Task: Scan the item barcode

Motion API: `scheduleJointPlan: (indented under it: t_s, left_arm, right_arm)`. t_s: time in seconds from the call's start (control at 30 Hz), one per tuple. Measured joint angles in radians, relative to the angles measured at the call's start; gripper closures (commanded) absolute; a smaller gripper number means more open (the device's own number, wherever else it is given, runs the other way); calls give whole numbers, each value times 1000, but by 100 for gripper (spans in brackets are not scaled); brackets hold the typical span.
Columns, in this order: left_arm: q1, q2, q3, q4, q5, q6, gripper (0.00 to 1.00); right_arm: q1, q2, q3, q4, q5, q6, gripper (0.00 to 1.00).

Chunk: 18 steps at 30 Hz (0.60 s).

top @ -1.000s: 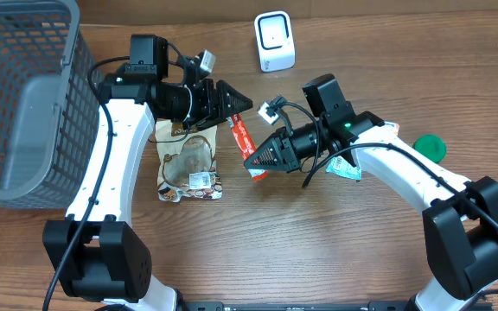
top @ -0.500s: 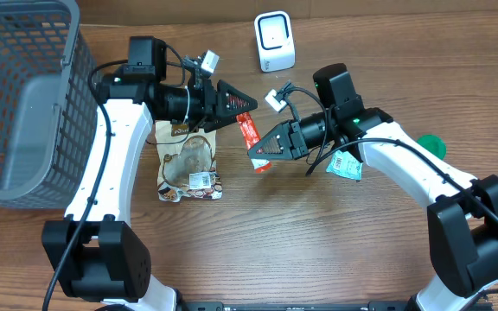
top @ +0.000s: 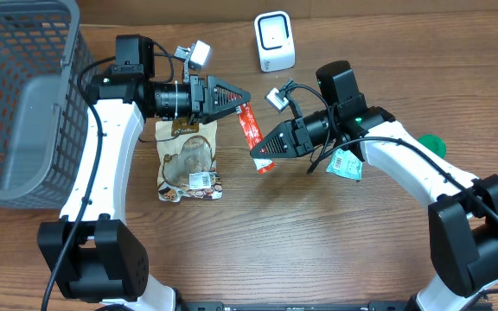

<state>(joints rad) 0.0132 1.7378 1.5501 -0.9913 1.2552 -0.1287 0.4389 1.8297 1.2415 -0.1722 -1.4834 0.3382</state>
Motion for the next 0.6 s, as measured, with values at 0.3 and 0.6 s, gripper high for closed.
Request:
scheduleJointPlan:
  t_s: [0.3, 0.6]
  left_arm:
    - [0, 0, 0, -4, -27, 10, 96]
    - [0, 0, 0, 22, -30, 18, 91]
  right_arm:
    - [0, 0, 0, 8, -36, 2, 96]
    - [0, 0, 0, 8, -31, 2, 96]
